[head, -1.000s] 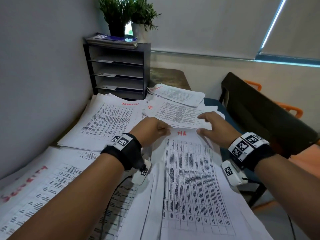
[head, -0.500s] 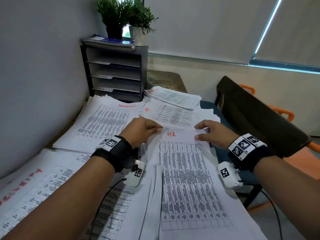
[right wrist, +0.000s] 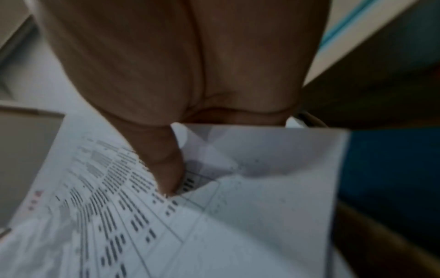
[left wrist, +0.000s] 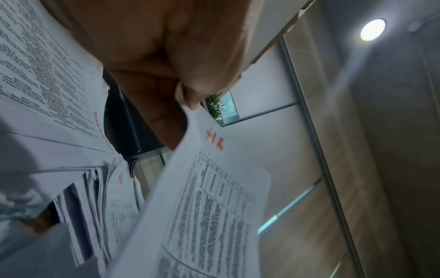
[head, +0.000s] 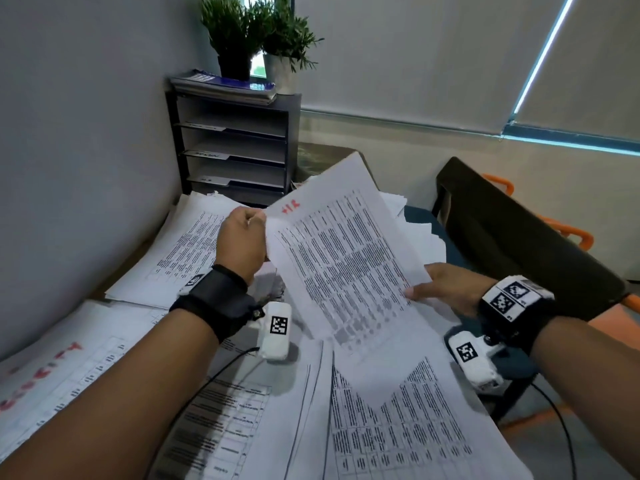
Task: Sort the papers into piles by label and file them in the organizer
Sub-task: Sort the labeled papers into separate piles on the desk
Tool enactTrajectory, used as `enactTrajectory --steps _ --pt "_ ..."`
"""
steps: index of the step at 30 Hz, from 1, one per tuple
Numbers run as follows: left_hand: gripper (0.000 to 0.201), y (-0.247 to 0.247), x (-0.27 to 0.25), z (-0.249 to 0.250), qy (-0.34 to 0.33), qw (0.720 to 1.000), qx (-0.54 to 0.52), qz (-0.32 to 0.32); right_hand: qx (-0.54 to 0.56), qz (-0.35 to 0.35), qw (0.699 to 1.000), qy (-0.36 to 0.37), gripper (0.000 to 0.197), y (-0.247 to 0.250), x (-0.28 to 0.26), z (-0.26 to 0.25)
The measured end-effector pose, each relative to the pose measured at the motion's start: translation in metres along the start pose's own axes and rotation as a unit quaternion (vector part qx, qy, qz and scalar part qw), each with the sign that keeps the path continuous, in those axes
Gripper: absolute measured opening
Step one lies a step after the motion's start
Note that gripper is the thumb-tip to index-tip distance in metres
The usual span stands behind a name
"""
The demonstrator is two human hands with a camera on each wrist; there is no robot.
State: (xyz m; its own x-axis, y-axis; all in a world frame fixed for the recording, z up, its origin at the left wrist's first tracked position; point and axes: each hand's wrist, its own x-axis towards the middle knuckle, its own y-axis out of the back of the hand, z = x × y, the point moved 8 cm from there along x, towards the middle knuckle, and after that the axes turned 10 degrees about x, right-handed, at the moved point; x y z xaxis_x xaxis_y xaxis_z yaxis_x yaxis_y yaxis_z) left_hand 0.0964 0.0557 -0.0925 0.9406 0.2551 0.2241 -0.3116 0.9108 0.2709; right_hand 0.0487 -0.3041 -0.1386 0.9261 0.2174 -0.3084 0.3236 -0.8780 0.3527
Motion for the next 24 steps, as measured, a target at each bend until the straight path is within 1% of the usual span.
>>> enactTrajectory --steps 1,2,3,4,5,7,8,9,10,12,13,14,16,17,18,20,21,22,24 --pt "0.023 0.000 0.000 -0.003 0.010 1.000 -0.006 -0.003 -0.078 0.028 0.997 -0.010 0.066 0.008 0.004 -0.003" --pt "0.018 -0.003 -0.003 -0.003 0.016 1.000 -0.014 -0.022 -0.160 0.070 0.984 -0.016 0.053 0.021 0.011 -0.009" --pt "0.014 -0.009 -0.007 -0.004 0.023 0.998 -0.023 -0.052 -0.227 0.114 0.967 -0.017 0.037 0.032 0.016 -0.019" --pt "0.013 -0.016 -0.011 -0.006 0.030 0.995 -0.027 -0.092 -0.265 0.148 0.953 -0.017 0.025 0.040 0.021 -0.029" --pt "0.020 -0.025 -0.014 -0.008 0.032 0.990 -0.013 -0.135 -0.293 0.176 0.940 -0.011 0.021 0.049 0.028 -0.041" --pt "0.045 -0.037 -0.021 -0.012 0.005 0.975 0.088 -0.203 -0.329 0.217 0.919 0.006 0.022 0.063 0.042 -0.062" --pt "0.053 -0.042 -0.024 -0.012 -0.021 0.960 0.159 -0.228 -0.337 0.238 0.911 0.016 0.022 0.072 0.050 -0.071" --pt "0.057 -0.047 -0.028 -0.011 -0.052 0.941 0.220 -0.250 -0.339 0.260 0.904 0.019 0.020 0.084 0.057 -0.078" --pt "0.054 -0.053 -0.032 -0.009 -0.082 0.917 0.277 -0.273 -0.348 0.274 0.896 0.020 0.017 0.092 0.062 -0.085" --pt "0.048 -0.065 -0.043 -0.006 -0.142 0.862 0.367 -0.320 -0.385 0.275 0.881 0.015 0.013 0.101 0.076 -0.098" --pt "0.051 -0.069 -0.048 -0.007 -0.160 0.835 0.402 -0.340 -0.404 0.266 0.875 0.012 0.014 0.104 0.084 -0.102" --pt "0.057 -0.072 -0.052 -0.009 -0.164 0.812 0.434 -0.355 -0.425 0.255 0.868 0.003 0.014 0.105 0.089 -0.107" --pt "0.063 -0.074 -0.057 -0.012 -0.164 0.785 0.479 -0.358 -0.438 0.249 0.864 -0.004 0.011 0.113 0.102 -0.111" --pt "0.065 -0.075 -0.058 -0.012 -0.169 0.777 0.493 -0.352 -0.447 0.260 0.856 -0.002 0.016 0.119 0.108 -0.114" --pt "0.065 -0.076 -0.059 -0.013 -0.172 0.770 0.506 -0.349 -0.452 0.294 0.842 -0.002 0.023 0.125 0.108 -0.118" --pt "0.068 -0.077 -0.060 -0.014 -0.166 0.762 0.522 -0.346 -0.455 0.389 0.801 -0.010 0.048 0.136 0.099 -0.126" --pt "0.072 -0.076 -0.061 -0.014 -0.160 0.761 0.526 -0.344 -0.451 0.422 0.786 -0.014 0.058 0.137 0.095 -0.127" --pt "0.077 -0.076 -0.061 -0.014 -0.153 0.760 0.530 -0.345 -0.443 0.435 0.784 -0.011 0.063 0.133 0.093 -0.127" --pt "0.083 -0.075 -0.060 -0.016 -0.133 0.758 0.536 -0.347 -0.427 0.424 0.799 0.002 0.063 0.118 0.093 -0.124"
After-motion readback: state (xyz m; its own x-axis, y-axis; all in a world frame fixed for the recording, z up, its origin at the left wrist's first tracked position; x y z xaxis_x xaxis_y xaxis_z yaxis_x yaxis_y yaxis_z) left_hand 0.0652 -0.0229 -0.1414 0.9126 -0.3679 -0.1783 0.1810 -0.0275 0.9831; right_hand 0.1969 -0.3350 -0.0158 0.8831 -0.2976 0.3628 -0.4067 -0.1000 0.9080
